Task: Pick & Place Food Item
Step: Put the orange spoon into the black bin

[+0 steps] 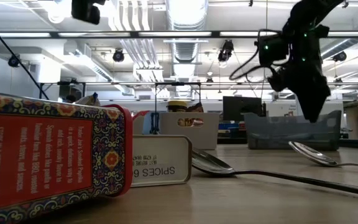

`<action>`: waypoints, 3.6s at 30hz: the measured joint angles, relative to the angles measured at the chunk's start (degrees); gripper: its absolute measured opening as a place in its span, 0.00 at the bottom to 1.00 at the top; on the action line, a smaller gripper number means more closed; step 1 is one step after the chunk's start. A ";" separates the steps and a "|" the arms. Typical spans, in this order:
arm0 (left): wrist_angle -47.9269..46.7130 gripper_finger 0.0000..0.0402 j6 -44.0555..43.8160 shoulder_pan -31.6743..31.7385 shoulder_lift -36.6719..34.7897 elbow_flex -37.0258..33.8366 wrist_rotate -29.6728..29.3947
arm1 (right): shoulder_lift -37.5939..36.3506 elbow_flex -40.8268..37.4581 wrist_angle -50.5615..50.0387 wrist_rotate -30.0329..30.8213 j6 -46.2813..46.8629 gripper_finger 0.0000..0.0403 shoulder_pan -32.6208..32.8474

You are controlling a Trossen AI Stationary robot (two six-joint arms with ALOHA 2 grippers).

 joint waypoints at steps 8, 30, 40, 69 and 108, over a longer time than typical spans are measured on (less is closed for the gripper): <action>-2.88 0.48 -1.48 -9.08 6.23 0.02 -0.01 | -2.63 6.90 -2.33 0.52 1.73 0.58 0.48; -9.84 0.48 -6.44 -18.56 20.58 0.02 -5.05 | -4.37 15.13 -0.57 1.86 30.83 0.57 33.83; -12.21 0.48 7.12 -14.48 17.83 0.02 -9.05 | -0.69 10.34 7.17 9.75 57.88 0.40 52.95; -18.96 0.48 23.63 -9.31 13.16 0.00 -4.18 | 32.35 24.90 10.32 6.73 71.00 0.32 58.32; -21.53 0.48 26.96 -9.31 13.16 0.00 -2.86 | 30.74 19.85 13.33 6.73 66.63 0.02 56.81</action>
